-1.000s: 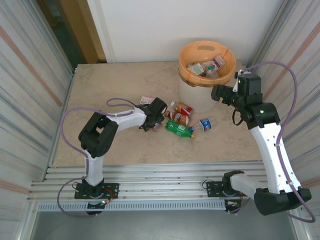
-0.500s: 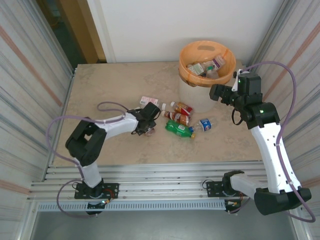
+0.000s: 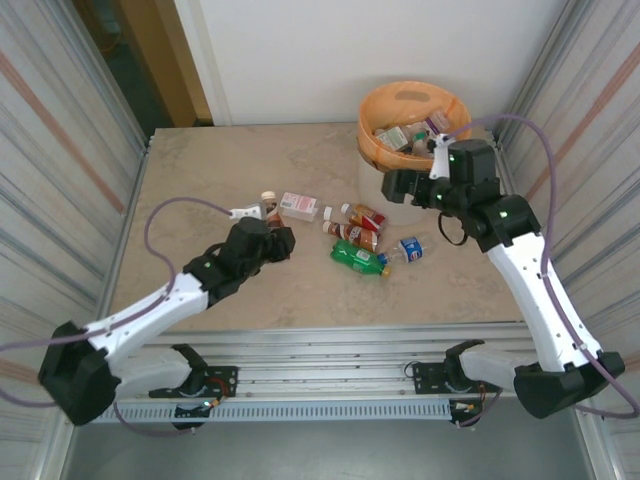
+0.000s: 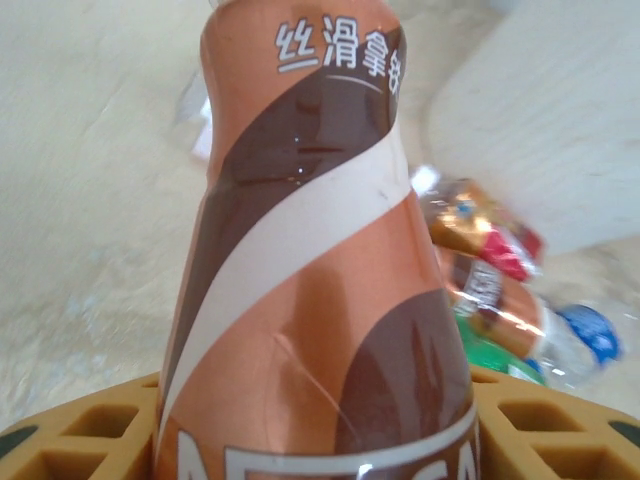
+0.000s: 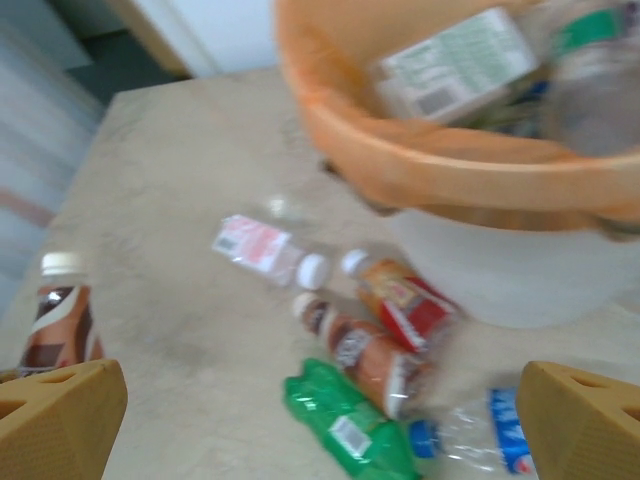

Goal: Put the plastic bottles in the bin

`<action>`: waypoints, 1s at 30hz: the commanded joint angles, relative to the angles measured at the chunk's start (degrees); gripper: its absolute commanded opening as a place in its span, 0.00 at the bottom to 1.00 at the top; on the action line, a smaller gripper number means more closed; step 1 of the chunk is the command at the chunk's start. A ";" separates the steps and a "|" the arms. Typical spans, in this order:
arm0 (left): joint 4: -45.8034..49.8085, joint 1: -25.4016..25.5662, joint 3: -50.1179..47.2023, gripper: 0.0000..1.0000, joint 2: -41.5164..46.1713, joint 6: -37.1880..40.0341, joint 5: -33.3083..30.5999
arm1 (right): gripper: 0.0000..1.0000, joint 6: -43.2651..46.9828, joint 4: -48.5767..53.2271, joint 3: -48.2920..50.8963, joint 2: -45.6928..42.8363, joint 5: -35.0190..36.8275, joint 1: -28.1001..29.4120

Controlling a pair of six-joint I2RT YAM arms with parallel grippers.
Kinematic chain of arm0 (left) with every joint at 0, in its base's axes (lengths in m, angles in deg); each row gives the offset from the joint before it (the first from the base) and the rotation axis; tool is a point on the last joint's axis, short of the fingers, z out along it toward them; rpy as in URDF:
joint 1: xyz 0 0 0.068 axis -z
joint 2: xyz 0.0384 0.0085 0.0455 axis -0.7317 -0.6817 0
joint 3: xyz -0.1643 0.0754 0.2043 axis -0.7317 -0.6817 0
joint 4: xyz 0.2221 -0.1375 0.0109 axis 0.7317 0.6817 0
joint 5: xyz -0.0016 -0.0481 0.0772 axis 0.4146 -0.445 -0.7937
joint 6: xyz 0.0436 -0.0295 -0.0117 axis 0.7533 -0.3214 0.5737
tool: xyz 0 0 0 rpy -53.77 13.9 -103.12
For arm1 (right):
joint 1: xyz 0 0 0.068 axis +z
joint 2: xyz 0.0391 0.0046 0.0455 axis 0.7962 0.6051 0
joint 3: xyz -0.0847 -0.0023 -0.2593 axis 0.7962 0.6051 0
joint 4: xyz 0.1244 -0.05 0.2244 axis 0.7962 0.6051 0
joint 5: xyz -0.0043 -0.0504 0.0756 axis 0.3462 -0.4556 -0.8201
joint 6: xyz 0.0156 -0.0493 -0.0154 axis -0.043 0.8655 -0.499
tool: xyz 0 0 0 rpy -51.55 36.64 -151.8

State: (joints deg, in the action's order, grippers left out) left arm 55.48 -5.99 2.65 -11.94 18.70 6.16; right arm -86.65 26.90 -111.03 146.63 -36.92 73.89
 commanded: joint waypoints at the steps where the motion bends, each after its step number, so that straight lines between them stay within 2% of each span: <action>1: -9.20 0.56 -2.94 0.42 5.82 12.49 6.61 | 0.98 -2.99 -5.62 -1.75 2.46 -9.00 3.02; 5: -15.11 0.82 -5.65 0.41 9.70 17.53 13.50 | 1.00 -4.61 -10.32 -2.97 6.32 -14.96 6.89; 10: -21.05 1.06 -7.10 0.41 10.16 19.19 18.36 | 0.95 -5.73 -13.76 -5.38 10.46 -17.63 11.69; 15: -25.60 1.32 -6.98 0.41 8.26 18.35 19.99 | 0.90 -7.03 -16.04 -6.02 13.17 -17.60 15.34; 22: -27.23 2.97 -4.97 0.41 5.88 18.93 20.55 | 0.76 -10.11 -18.94 -5.85 16.20 -18.22 17.27; 30: -28.25 3.57 -4.15 0.41 5.41 18.96 19.71 | 0.67 -11.13 -18.59 -5.90 18.58 -17.59 18.92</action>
State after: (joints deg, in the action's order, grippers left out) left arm 30.23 -2.69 -3.76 -6.83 36.43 25.81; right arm -96.51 9.37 -115.51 164.55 -53.82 92.18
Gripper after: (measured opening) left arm 0.551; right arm 0.680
